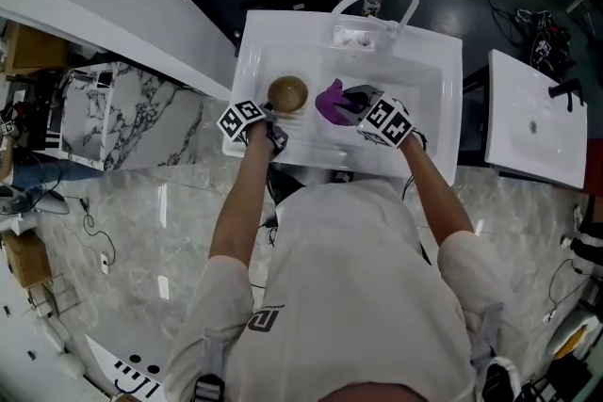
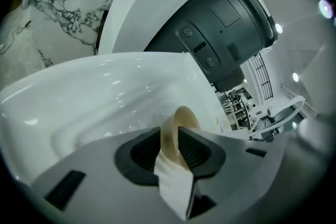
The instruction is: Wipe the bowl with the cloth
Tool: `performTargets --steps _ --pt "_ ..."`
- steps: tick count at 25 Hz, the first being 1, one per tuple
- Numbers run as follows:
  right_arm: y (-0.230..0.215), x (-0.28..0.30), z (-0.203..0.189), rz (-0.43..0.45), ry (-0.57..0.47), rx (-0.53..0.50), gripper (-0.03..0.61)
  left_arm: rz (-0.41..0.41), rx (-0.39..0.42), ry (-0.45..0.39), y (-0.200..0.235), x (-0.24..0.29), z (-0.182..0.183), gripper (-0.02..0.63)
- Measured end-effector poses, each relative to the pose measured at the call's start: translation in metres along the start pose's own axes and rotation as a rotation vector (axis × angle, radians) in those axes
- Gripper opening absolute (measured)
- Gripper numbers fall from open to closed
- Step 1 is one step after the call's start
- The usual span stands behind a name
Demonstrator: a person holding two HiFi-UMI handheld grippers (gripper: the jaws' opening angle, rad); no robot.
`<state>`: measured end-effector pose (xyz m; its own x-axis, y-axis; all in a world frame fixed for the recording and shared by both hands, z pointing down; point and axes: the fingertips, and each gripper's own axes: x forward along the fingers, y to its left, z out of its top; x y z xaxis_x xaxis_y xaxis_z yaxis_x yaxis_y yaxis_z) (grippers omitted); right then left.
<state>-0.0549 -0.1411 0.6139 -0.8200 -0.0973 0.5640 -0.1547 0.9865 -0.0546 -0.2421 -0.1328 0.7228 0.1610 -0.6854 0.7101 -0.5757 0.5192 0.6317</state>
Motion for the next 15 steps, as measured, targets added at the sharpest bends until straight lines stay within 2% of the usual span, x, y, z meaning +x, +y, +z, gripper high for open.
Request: performTargets --steps 3,8,10,15 --pt "-0.009 -0.001 -0.003 -0.039 -0.007 0.052 0.06 -0.032 0.01 -0.016 -0.007 -0.003 0.004 0.109" --pt "-0.024 0.005 -0.009 -0.104 0.001 0.113 0.06 -0.077 0.09 -0.074 -0.021 -0.017 0.008 0.11" --pt "-0.032 0.008 -0.01 -0.141 -0.001 0.152 0.06 -0.075 0.152 -0.113 -0.025 -0.025 0.011 0.109" --pt "-0.043 0.012 -0.012 -0.202 -0.029 0.278 0.06 -0.023 0.374 -0.183 -0.03 -0.048 0.012 0.109"
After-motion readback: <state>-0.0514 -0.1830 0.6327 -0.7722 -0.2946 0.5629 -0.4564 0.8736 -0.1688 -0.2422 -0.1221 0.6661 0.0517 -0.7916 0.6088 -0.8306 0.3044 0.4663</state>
